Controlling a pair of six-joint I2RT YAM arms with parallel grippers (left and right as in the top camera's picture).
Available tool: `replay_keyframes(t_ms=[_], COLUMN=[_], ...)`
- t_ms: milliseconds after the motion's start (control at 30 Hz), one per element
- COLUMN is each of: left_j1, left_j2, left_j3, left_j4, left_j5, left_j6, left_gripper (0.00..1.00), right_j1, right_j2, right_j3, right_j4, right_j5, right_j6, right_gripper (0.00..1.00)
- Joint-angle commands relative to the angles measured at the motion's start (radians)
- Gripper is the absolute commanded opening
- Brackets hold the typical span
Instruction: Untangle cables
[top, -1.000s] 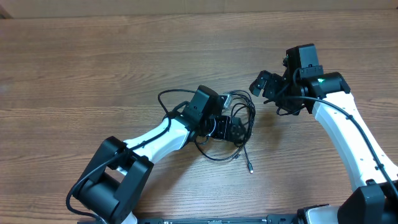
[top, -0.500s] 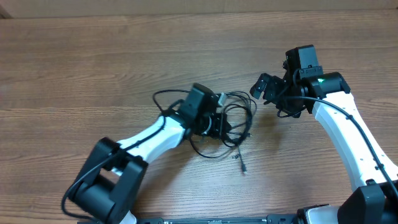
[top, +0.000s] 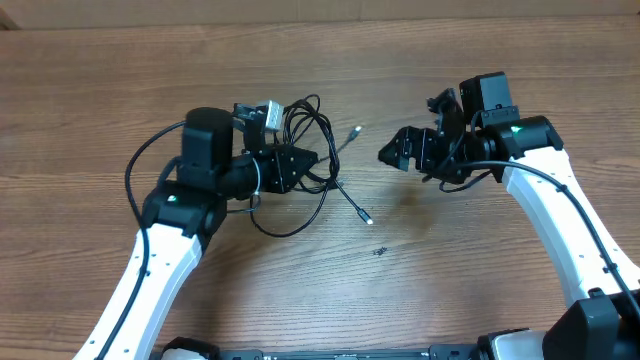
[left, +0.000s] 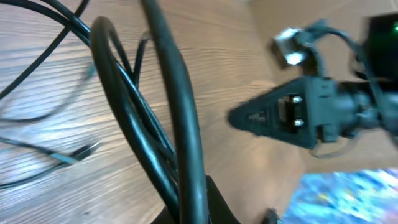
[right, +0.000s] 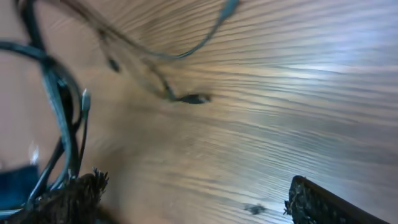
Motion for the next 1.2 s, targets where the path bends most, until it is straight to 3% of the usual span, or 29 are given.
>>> replay_keyframes(t_ms=[0,100,300,567,833,1167], left_j1=[0.003,0.005,0.027,0.026,0.006,0.006], left_j2=[-0.023,-0.023,-0.023,-0.021,-0.021,-0.021], left_j3=[0.01,0.01,0.01,0.01,0.01,0.01], left_j4=[0.038,0.063,0.061,0.057,0.057,0.056], left_j5=[0.231,0.406,0.581,0.533,0.765,0.851], left_j6=[0.062,0.192,0.468,0.479,0.518,0.52], left_gripper=[0.04,0.04,0.04,0.04,0.04,0.04], right_j1=[0.004,0.004,0.004,0.004,0.003,0.001], right_j2=[-0.003,-0.003,-0.003,-0.003,-0.003,-0.003], right_j3=[0.004,0.004,0.004,0.004,0.004,0.004], right_j4=[0.023,0.062,0.091,0.095,0.14,0.188], right_j5=[-0.197,-0.286,-0.335,-0.333,-0.19,0.053], right_j6=[-0.154,-0.153,-0.154,-0.153,0.001,0.152], right_gripper=[0.95,0.95,0.95,0.95,0.95,0.96])
